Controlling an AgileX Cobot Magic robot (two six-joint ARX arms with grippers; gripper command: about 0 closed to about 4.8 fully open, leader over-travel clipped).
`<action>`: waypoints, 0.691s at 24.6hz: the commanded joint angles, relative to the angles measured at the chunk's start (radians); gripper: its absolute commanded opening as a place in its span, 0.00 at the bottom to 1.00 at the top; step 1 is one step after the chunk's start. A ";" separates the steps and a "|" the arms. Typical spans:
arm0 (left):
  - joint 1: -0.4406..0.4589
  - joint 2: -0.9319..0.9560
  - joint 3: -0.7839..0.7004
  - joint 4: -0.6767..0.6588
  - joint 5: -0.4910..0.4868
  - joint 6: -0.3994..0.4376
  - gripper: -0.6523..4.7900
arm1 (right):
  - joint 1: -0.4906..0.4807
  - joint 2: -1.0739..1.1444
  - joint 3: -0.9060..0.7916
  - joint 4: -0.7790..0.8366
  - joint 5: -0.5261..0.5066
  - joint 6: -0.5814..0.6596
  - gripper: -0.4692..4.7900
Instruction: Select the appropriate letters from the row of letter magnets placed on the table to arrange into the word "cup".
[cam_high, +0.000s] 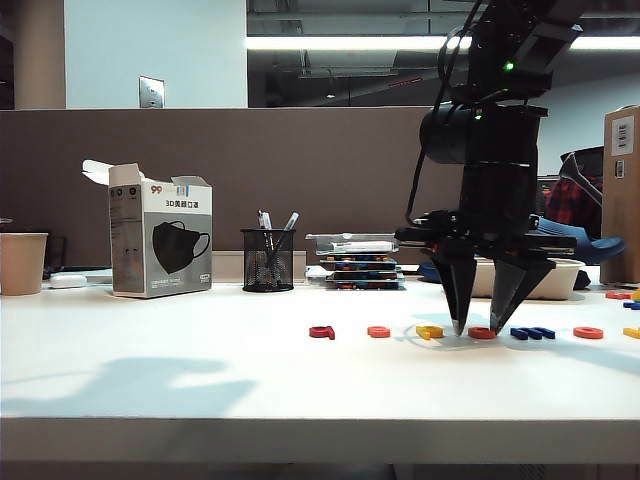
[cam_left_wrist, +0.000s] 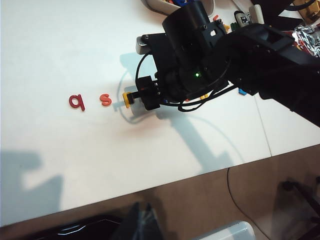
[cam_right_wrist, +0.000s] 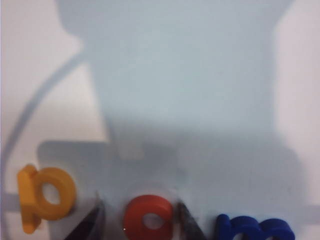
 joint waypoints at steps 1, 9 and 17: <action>0.000 -0.002 0.003 0.005 -0.005 0.002 0.11 | 0.002 0.006 -0.001 -0.035 0.000 0.005 0.45; 0.000 -0.002 0.003 0.006 -0.005 0.002 0.11 | 0.002 0.006 -0.001 -0.031 0.000 0.005 0.45; 0.000 -0.002 0.003 0.005 -0.005 0.002 0.11 | 0.002 0.006 -0.001 -0.034 0.000 0.005 0.40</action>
